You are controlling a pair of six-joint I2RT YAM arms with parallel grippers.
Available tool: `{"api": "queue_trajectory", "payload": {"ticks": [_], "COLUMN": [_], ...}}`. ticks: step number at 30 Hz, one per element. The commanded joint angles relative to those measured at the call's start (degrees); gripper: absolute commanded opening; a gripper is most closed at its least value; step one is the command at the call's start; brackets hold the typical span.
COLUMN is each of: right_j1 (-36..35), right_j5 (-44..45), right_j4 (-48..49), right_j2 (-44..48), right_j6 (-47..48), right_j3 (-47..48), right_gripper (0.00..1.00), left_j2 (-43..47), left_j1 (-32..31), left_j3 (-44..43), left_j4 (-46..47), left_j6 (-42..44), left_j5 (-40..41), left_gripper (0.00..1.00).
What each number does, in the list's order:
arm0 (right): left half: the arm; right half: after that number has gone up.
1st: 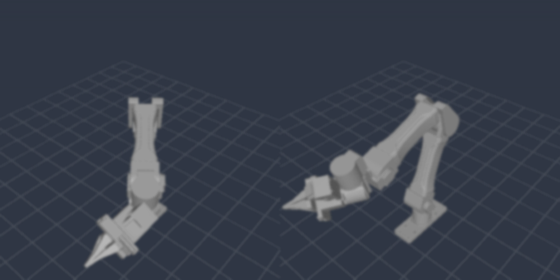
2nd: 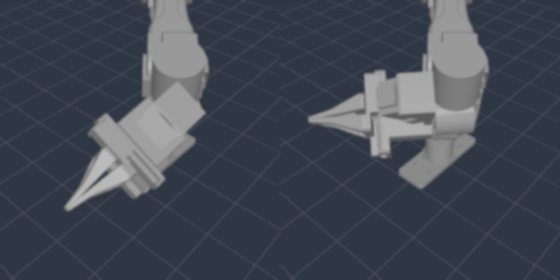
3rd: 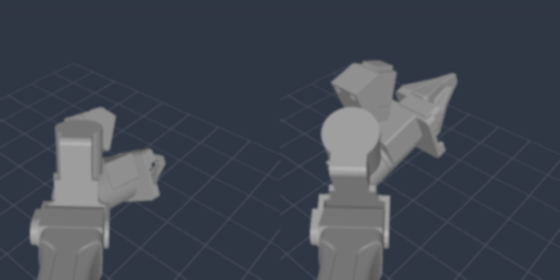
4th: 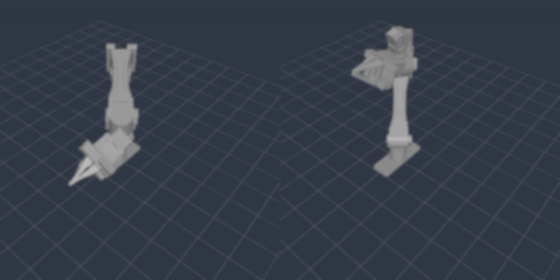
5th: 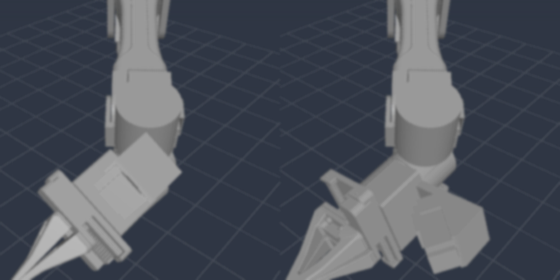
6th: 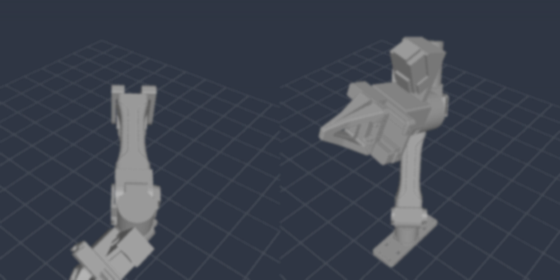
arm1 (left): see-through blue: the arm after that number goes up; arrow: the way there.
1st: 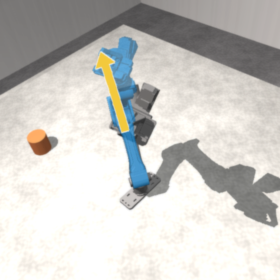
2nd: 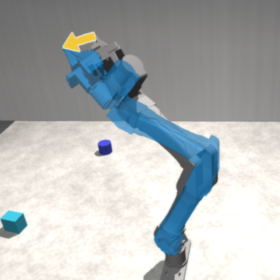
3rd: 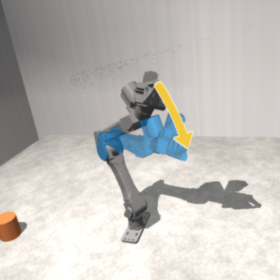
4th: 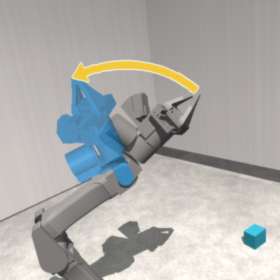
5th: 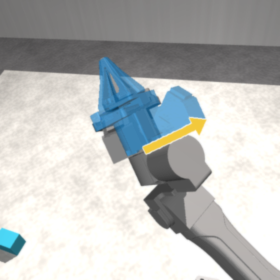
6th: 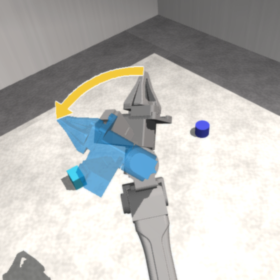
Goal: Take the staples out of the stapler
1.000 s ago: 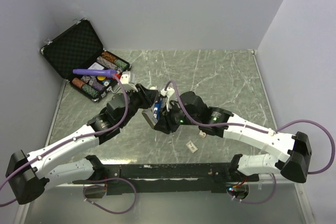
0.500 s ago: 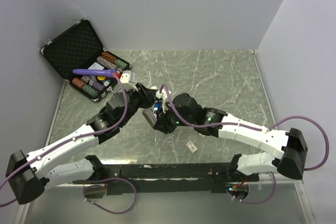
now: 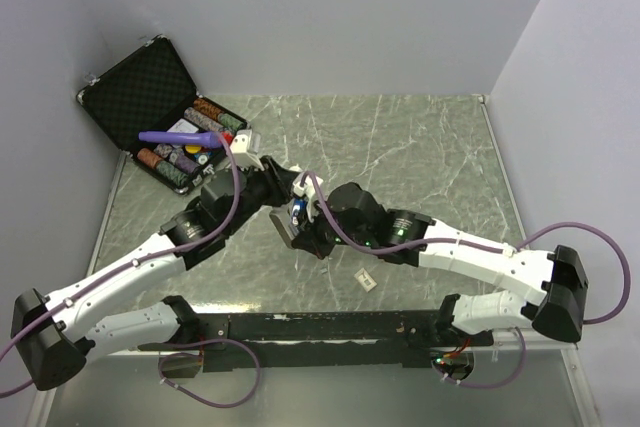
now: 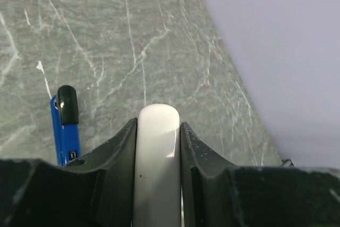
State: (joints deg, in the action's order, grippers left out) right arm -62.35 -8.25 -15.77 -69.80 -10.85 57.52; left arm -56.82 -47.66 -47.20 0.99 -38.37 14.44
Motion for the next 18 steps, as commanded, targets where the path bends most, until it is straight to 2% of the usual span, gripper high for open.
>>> {"api": "queue_trajectory", "payload": {"ticks": [1, 8, 18], "right_j1": [1.1, 1.1, 1.0], "right_j5": [10.8, 14.8, 20.3], "right_j4": [-1.6, -3.8, -5.1], "right_j2": [1.9, 4.1, 7.7], "right_j6": [3.7, 9.4, 16.2], "right_j3": [2.2, 2.3, 2.2], "right_gripper": [0.0, 0.0, 0.0], "left_j2": [2.0, 3.7, 3.8], "left_j1": [-0.7, -0.6, -0.7], "left_j3": [-4.6, -7.6, -11.2], "left_j4": [-4.1, -12.2, -20.2], "left_j6": [-2.7, -0.7, 1.9], "left_j5": [-10.6, -18.5, -24.9], "left_gripper": [0.01, 0.01, 0.01]}}
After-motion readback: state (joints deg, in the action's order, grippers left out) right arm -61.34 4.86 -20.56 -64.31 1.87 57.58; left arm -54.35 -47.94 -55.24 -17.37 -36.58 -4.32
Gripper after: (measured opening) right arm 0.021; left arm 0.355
